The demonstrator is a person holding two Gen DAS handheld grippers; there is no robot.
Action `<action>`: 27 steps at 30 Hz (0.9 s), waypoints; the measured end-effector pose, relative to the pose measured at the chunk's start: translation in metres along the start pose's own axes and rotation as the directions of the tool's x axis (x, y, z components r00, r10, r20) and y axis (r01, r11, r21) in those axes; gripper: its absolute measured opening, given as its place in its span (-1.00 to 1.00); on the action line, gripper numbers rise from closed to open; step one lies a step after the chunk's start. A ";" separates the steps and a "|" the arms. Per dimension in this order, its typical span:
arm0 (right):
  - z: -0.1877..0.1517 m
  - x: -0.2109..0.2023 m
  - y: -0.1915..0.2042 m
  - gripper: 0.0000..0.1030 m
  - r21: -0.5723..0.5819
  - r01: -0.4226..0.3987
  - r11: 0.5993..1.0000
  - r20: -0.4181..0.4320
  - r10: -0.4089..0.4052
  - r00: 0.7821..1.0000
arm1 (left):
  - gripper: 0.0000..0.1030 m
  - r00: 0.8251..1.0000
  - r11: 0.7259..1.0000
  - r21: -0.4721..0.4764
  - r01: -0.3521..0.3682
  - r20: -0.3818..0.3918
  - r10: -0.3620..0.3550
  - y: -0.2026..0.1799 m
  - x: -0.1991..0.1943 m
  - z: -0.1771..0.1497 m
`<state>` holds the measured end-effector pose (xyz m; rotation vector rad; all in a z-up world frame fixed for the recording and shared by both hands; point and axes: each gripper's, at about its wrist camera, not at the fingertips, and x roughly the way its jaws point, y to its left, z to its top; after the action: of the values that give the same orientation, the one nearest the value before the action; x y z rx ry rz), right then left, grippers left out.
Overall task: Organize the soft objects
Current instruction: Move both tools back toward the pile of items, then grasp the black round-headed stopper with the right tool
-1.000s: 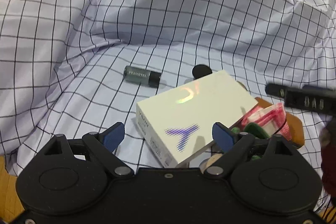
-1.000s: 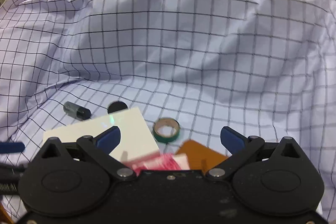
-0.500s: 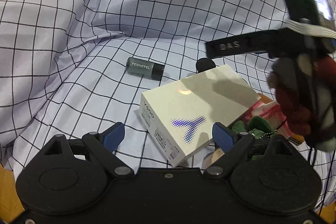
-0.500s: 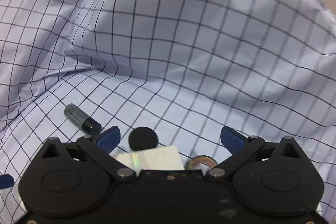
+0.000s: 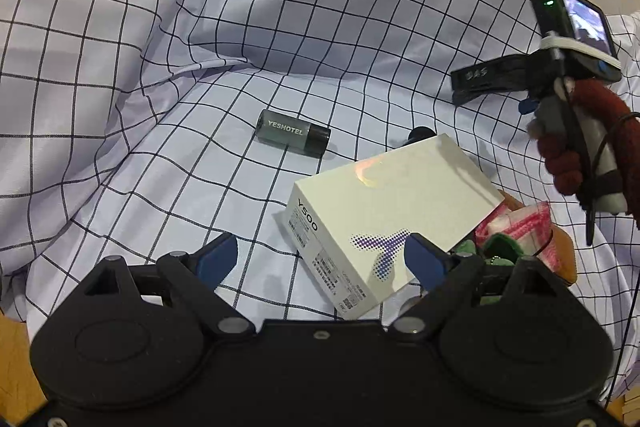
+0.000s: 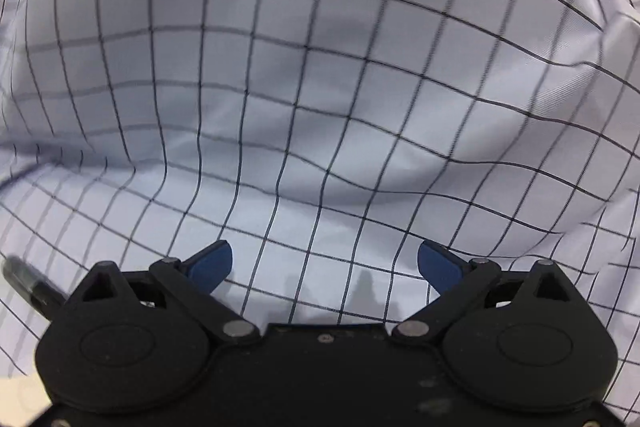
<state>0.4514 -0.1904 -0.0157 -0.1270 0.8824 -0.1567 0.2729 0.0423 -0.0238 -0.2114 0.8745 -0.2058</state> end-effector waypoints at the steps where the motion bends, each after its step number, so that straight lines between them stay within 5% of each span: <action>1: 0.001 -0.002 -0.003 0.93 0.012 -0.015 1.000 0.002 0.015 1.000 | 0.69 1.000 1.000 -0.001 0.002 -0.001 -0.002 0.000 0.000 0.000; 13: -0.005 -0.005 0.055 0.71 -0.161 -0.248 0.955 -0.141 0.226 0.964 | 0.69 1.000 1.000 0.000 0.020 -0.018 -0.020 -0.003 -0.003 -0.006; 21: -0.015 0.006 0.090 0.71 -0.346 -0.264 0.900 -0.210 0.200 0.957 | 0.69 0.999 0.999 -0.014 0.030 -0.013 -0.030 0.001 -0.004 -0.007; 27: -0.017 0.019 0.090 0.51 -0.340 -0.266 0.902 -0.245 0.188 0.951 | 0.69 0.999 0.999 -0.020 0.032 -0.015 -0.033 0.006 -0.004 -0.006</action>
<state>0.4582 -0.1067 -0.0566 -0.3627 1.1220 0.2248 0.2658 0.0490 -0.0263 -0.2432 0.8887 -0.2292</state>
